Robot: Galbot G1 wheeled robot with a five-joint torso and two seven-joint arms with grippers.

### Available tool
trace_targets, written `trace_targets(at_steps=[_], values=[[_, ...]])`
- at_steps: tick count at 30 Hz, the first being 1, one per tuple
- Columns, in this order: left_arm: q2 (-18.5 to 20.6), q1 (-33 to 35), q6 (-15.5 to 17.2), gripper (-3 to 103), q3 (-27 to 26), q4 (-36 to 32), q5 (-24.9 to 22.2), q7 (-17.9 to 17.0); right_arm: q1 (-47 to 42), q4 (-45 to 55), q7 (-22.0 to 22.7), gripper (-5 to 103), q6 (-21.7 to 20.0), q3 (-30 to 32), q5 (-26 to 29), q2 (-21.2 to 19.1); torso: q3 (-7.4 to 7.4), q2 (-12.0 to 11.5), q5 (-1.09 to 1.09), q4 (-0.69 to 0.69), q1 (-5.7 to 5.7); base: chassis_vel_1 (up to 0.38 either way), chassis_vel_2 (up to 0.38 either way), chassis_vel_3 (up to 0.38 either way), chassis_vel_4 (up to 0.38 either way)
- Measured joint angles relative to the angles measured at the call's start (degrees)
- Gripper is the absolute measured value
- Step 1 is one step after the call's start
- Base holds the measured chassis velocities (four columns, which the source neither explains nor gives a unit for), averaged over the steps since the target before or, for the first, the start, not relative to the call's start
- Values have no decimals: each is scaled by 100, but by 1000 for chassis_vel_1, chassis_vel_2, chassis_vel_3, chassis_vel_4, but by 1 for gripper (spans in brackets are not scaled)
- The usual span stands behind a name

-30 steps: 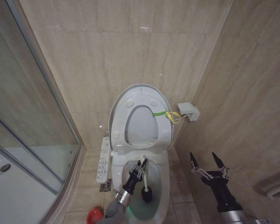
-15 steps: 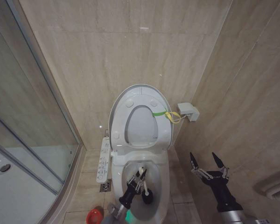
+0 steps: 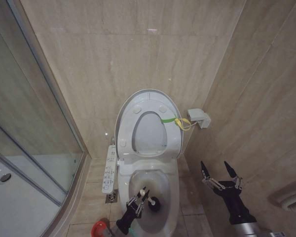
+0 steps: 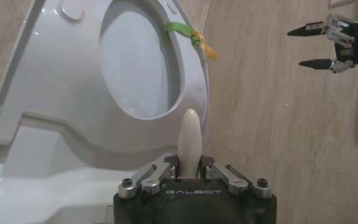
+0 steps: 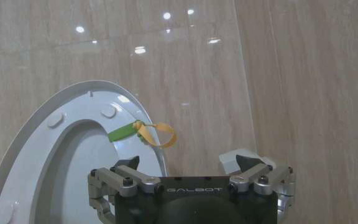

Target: Open the toilet lid, clean the toilet bowl with a toilet brush, close the toilet lid, and flush.

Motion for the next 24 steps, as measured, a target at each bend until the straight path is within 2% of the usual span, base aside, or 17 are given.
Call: trace_targets(at_steps=[10, 18, 24], values=[[198, 282, 67, 21, -158, -730, -198, -188, 0, 0, 0, 100, 0, 0, 0, 0, 0, 0, 0, 0, 0, 0, 0, 0, 0], [188, 377, 75, 21, -472, -1013, -291, -242, 0, 0, 0, 100, 0, 0, 0, 0, 0, 0, 0, 0, 0, 0, 0, 0, 0], [218, 330, 90, 21, -487, -1028, -318, -289, 0, 0, 0, 100, 0, 0, 0, 0, 0, 0, 1, 2, 0, 0, 0, 0, 0]])
